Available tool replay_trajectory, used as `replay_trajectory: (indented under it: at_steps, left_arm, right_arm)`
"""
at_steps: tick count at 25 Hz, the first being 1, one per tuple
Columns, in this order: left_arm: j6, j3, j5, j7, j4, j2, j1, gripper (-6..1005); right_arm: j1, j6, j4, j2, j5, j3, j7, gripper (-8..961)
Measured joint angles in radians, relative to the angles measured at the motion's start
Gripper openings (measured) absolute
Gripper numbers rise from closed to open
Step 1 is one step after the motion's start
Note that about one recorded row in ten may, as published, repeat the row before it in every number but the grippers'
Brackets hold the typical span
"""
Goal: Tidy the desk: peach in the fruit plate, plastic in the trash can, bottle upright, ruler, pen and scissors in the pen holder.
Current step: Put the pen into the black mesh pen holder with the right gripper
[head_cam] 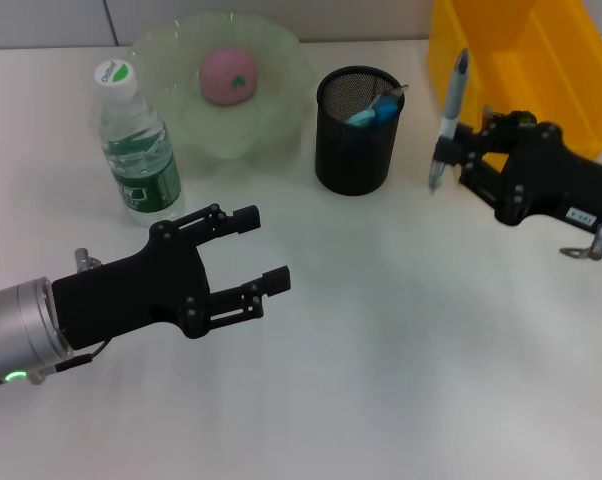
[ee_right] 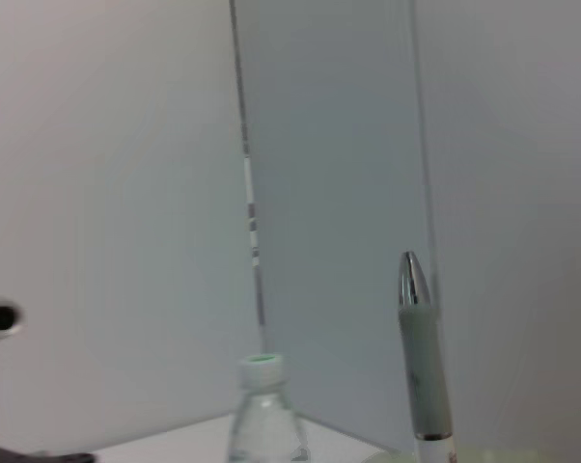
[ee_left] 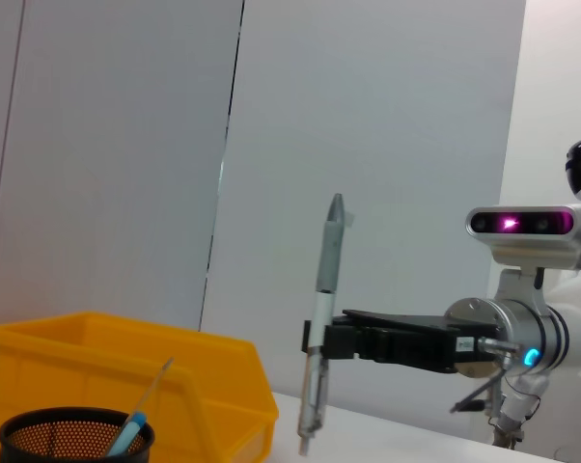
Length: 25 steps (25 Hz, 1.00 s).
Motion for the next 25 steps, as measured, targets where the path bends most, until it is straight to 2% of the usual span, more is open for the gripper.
replay_trajectory:
  at_steps: [6,16,18,19,25]
  left_arm:
    - [-0.007,0.000,-0.001,0.028,-0.014,-0.001,0.001,770]
    - [-0.012,0.000,-0.006,0.039,-0.026,-0.003,-0.001,770]
    - [-0.014,-0.002,-0.006,0.039,-0.026,-0.003,-0.001,770]
    - [-0.015,-0.003,-0.006,0.039,-0.026,-0.004,-0.001,770]
    - [-0.023,-0.006,-0.008,0.054,-0.037,-0.006,-0.011,770]
  right_arm:
    - [0.006,0.035,-0.018,0.001,0.004,0.003,-0.115,200]
    - [0.008,0.034,-0.031,0.005,0.068,0.004,-0.537,206]
    - [0.010,0.045,-0.039,0.007,0.095,0.005,-0.673,207]
    - [0.010,0.045,-0.039,0.007,0.095,0.005,-0.673,208]
    - [0.040,0.109,0.003,0.010,0.212,-0.006,-1.006,211]
